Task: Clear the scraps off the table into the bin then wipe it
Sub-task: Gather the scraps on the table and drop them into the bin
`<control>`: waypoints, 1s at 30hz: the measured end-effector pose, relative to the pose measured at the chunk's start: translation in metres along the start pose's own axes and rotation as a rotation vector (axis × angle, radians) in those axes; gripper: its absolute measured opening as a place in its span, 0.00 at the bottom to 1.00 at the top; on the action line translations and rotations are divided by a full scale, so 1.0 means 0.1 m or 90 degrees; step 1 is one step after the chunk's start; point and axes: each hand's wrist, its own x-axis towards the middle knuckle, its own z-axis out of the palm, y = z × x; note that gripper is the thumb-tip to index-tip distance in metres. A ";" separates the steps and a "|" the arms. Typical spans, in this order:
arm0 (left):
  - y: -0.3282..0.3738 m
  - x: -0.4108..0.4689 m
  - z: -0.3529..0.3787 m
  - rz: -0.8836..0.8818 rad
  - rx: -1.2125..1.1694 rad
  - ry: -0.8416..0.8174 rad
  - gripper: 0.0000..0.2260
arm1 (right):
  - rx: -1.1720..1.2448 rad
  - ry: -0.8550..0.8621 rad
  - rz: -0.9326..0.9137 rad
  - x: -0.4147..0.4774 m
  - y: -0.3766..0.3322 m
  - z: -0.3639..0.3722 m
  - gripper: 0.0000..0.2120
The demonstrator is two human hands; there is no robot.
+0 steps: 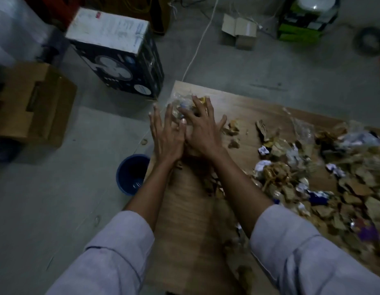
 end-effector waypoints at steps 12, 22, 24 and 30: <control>-0.12 0.18 0.22 0.099 0.053 -0.177 0.35 | -0.088 -0.122 -0.062 0.26 0.41 0.12 0.32; 0.19 -1.34 0.48 0.110 -0.041 -0.248 0.33 | -0.142 -0.239 0.019 -1.27 0.75 -0.26 0.35; 0.31 -1.47 0.44 0.102 -0.078 -0.251 0.33 | -0.149 -0.185 0.019 -1.50 0.72 -0.43 0.32; 0.71 -2.07 0.05 0.171 -0.143 -0.139 0.36 | -0.050 0.080 0.125 -2.40 0.60 -1.11 0.37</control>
